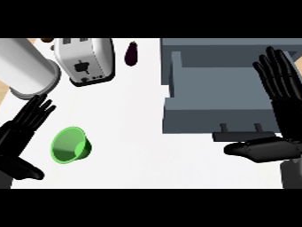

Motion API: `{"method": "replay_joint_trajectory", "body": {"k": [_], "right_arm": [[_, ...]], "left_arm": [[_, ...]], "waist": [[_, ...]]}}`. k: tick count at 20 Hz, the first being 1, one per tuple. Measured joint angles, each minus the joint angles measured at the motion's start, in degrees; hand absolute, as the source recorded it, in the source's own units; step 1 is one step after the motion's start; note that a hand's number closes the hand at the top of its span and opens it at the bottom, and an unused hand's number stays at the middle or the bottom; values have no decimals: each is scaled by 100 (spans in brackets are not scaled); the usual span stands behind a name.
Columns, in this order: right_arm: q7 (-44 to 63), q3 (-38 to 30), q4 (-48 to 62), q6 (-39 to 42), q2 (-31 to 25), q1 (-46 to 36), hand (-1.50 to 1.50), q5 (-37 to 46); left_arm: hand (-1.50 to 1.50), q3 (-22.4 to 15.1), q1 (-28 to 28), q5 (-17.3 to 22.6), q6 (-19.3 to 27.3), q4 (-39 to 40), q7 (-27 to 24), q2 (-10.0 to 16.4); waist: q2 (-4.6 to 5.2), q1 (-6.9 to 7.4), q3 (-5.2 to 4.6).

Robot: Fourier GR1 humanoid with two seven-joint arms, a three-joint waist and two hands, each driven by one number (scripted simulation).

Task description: Pick up the cup, place it into the drawer and close the drawer

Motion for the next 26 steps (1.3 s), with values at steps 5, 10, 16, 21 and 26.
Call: {"method": "replay_joint_trajectory", "body": {"k": [5,10,16,21,26], "right_arm": [[64,-60,80,10,-9,-161,-150,-16],[201,-143,69,40,-50,-328,-150,-105],[275,-241,61,112,-128,-407,-150,-199],[255,-313,78,169,-173,-406,-150,-265],[255,-269,96,181,-148,-428,-150,-252]], "left_arm": [[-150,-55,-300,-835,144,1225,-940,-28],[-150,-154,-719,-1501,538,2575,-1783,5],[-150,-302,-1118,-2048,1012,3935,-2733,86],[-150,-350,-1448,-2232,1290,4702,-3184,42],[-150,-408,-1504,-2328,1453,5083,-3573,-45]], "waist": [[1,-9,-1],[6,-25,-4],[20,-65,-11],[37,-106,-17],[48,-118,-23]]}}
